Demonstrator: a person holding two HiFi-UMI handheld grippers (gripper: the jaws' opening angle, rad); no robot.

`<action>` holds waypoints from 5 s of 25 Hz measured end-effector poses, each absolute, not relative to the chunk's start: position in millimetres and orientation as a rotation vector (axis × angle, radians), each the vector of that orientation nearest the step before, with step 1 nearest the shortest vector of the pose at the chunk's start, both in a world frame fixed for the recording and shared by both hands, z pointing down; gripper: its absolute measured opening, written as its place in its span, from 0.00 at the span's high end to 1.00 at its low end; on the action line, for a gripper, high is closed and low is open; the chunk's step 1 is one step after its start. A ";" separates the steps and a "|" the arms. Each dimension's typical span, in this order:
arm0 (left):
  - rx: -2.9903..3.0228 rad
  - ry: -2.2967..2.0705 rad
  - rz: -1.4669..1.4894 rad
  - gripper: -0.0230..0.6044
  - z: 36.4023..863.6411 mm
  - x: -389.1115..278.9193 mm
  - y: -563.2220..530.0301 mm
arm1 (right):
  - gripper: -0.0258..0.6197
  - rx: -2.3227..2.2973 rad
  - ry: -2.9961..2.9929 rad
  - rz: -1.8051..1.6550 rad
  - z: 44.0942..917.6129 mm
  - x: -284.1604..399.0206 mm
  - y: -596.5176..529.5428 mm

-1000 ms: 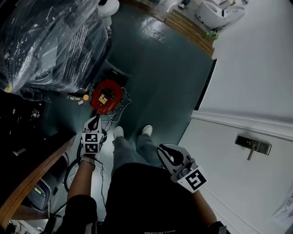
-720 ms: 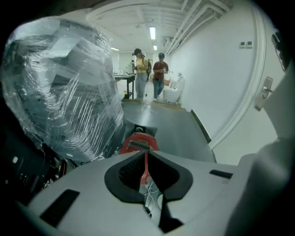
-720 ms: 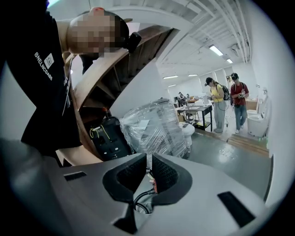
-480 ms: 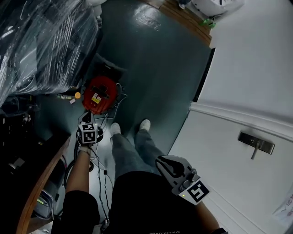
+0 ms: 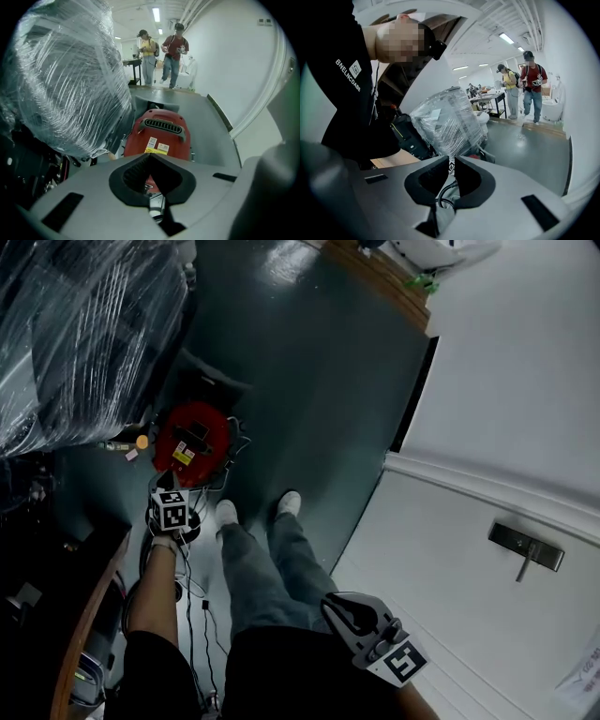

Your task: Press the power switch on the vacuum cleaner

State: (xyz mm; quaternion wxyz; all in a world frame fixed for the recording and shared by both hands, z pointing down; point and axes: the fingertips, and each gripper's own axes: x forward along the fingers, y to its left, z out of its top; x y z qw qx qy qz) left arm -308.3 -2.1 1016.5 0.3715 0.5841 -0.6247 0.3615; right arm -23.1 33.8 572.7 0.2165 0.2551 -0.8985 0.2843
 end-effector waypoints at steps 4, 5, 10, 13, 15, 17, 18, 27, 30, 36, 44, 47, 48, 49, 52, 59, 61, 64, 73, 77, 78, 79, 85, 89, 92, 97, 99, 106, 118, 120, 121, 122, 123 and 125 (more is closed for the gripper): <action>1.479 -1.591 0.958 0.94 1046.0 -312.2 -9.2 | 0.87 0.731 -2.451 0.816 589.5 -18.3 31.7; 1.475 -1.585 0.966 0.94 1053.2 -312.7 -10.7 | 0.87 0.734 -2.445 0.823 593.8 -17.7 31.4; 1.447 -1.567 1.004 0.94 1081.5 -320.7 -13.5 | 0.87 0.749 -2.410 0.859 608.0 -18.7 31.4; 1.439 -1.554 1.005 0.94 1088.8 -322.1 -11.7 | 0.87 0.760 -2.399 0.868 609.3 -19.2 29.9; 1.461 -1.560 1.010 0.94 1089.0 -321.2 -12.9 | 0.87 0.764 -2.399 0.867 609.3 -19.5 29.2; 1.481 -1.568 1.001 0.94 1088.9 -320.8 -13.6 | 0.87 0.765 -2.399 0.868 611.0 -20.2 29.7; 1.484 -1.568 0.988 0.94 1090.1 -321.1 -13.2 | 0.87 0.765 -2.398 0.871 612.1 -20.5 30.5; 1.452 -1.511 0.930 0.94 1097.2 -325.6 -15.0 | 0.87 0.784 -2.403 0.882 612.8 -17.9 35.8; 1.467 -1.513 0.969 0.94 1100.4 -324.0 -10.9 | 0.87 0.789 -2.402 0.880 612.8 -15.4 37.9; 1.446 -1.480 0.974 0.94 1091.4 -314.7 1.1 | 0.87 0.819 -2.429 0.858 596.3 -8.2 37.8; 1.587 -1.465 0.893 0.94 1013.8 -275.2 -16.6 | 0.87 0.847 -2.467 0.819 568.6 3.0 37.6; 1.638 -1.467 0.892 0.94 979.8 -266.0 -20.8 | 0.87 0.875 -2.484 0.812 556.3 7.6 36.2; 1.648 -1.469 0.887 0.94 967.5 -263.4 -21.1 | 0.87 0.887 -2.490 0.810 551.7 10.2 35.7; 1.658 -1.471 0.879 0.94 954.6 -260.5 -21.6 | 0.87 0.903 -2.491 0.811 547.4 13.5 35.1; 1.720 -1.479 0.833 0.94 910.0 -251.1 -28.8 | 0.87 0.958 -2.480 0.825 537.9 24.5 31.6; 1.861 -1.476 0.726 0.94 790.8 -214.3 -28.8 | 0.87 1.016 -2.510 0.833 515.2 52.6 29.0; 1.908 -1.473 0.697 0.94 755.8 -202.4 -30.4 | 0.87 1.020 -2.524 0.849 508.3 55.4 26.2; 1.982 -1.461 0.631 0.94 700.9 -182.2 -30.0 | 0.87 1.033 -2.556 0.852 495.7 57.9 20.6; 2.190 -1.429 0.418 0.94 539.5 -105.7 -22.6 | 0.87 0.997 -2.669 0.802 458.3 78.2 10.7; 2.268 -1.452 0.370 0.94 485.4 -80.7 -21.2 | 0.87 0.955 -2.728 0.770 444.4 88.1 -1.5; 2.279 -1.460 0.354 0.94 473.2 -74.1 -19.6 | 0.87 0.941 -2.739 0.765 441.7 91.8 -3.8; 2.288 -1.470 0.336 0.94 461.7 -68.0 -17.8 | 0.87 0.926 -2.749 0.759 439.3 95.5 -6.0; 2.326 -1.539 0.283 0.94 412.3 -42.3 -10.3 | 0.87 0.864 -2.796 0.726 424.5 114.6 -25.6; 2.330 -1.611 0.248 0.94 388.7 -36.7 -12.2 | 0.87 0.828 -2.829 0.708 409.6 120.8 -43.8; 2.322 -1.667 0.230 0.94 379.2 -35.0 -16.6 | 0.87 0.806 -2.851 0.716 399.8 123.3 -55.4; 2.303 -1.737 0.198 0.94 367.9 -36.8 -23.6 | 0.87 0.731 -2.888 0.675 395.3 122.1 -65.3; 2.289 -1.754 0.189 0.94 366.9 -37.3 -25.1 | 0.87 0.714 -2.900 0.688 390.8 119.9 -68.7; 2.232 -1.775 0.143 0.94 373.1 -37.7 -26.9 | 0.88 0.653 -2.904 0.605 390.8 112.3 -74.3; 2.247 -1.753 0.131 0.94 372.2 -41.3 -37.8 | 0.88 0.712 -2.938 0.629 376.8 100.5 -85.3; 2.253 -1.745 0.132 0.94 372.5 -41.8 -38.5 | 0.88 0.705 -2.935 0.611 379.9 99.0 -83.1; 2.255 -1.741 0.131 0.94 372.5 -42.2 -39.0 | 0.88 0.706 -2.933 0.608 380.6 98.3 -82.5; 2.256 -1.737 0.130 0.94 372.6 -42.8 -39.5 | 0.88 0.713 -2.932 0.609 380.5 98.0 -82.5; 2.257 -1.733 0.127 0.94 372.6 -43.7 -39.8 | 0.89 0.724 -2.931 0.614 379.9 97.7 -82.6; 2.256 -1.726 0.118 0.94 372.7 -45.8 -40.3 | 0.89 0.737 -2.930 0.619 379.3 96.9 -82.2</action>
